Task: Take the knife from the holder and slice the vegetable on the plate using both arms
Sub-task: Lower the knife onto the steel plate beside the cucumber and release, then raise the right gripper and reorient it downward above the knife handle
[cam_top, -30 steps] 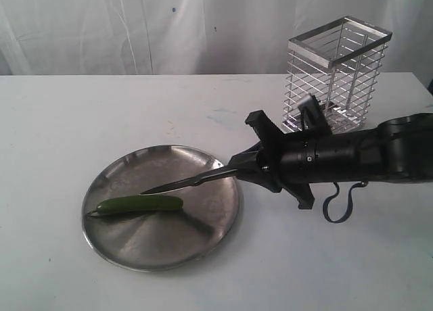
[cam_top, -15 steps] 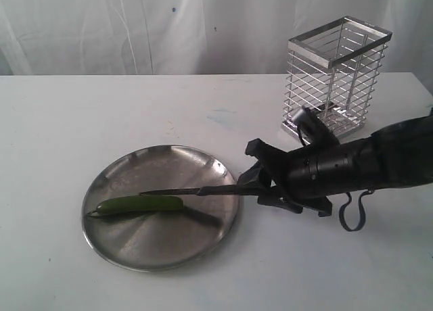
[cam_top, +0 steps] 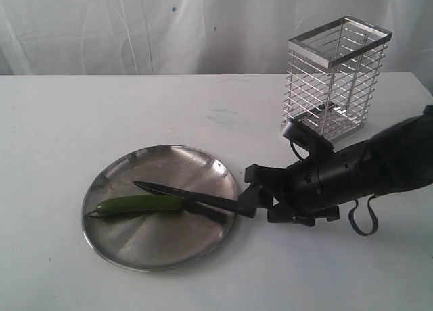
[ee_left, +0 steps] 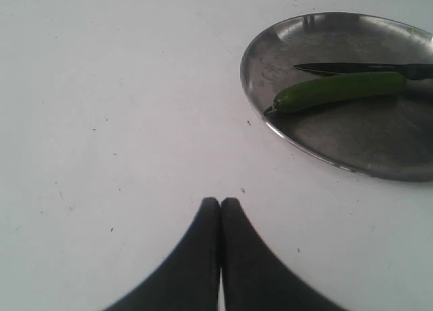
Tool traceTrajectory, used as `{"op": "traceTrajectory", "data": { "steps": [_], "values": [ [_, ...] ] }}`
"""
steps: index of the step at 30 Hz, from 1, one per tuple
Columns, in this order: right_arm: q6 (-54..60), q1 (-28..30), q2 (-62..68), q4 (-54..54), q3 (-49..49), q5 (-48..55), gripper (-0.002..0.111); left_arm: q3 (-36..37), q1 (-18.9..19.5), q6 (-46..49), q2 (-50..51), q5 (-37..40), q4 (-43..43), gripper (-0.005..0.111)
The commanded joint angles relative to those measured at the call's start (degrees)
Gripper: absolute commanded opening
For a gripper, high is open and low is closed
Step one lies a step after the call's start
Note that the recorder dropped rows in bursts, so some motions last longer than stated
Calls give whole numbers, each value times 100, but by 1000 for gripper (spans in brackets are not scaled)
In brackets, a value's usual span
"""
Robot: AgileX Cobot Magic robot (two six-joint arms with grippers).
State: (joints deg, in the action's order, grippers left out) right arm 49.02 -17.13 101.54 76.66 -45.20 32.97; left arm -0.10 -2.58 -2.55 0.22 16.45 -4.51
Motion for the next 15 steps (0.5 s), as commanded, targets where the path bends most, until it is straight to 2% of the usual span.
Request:
{"op": "traceTrajectory", "data": {
  "steps": [1,6,10,13,15],
  "values": [
    [-18,2,-87,-619,-6,12,59,10,14,-12,-22,-17,-9,0],
    [-18,2,-381,-1407,-6,369,58,10,14,-12,-22,-17,-9,0],
    [-29,2,-788,-1593,-43,775,56,10,14,-12,-22,-17,-9,0],
    [-285,2,-1090,-1634,-358,1122,56,10,14,-12,-22,-17,-9,0],
    [-844,2,-1175,-1891,-883,1542,56,10,14,-12,-22,-17,-9,0]
  ]
}}
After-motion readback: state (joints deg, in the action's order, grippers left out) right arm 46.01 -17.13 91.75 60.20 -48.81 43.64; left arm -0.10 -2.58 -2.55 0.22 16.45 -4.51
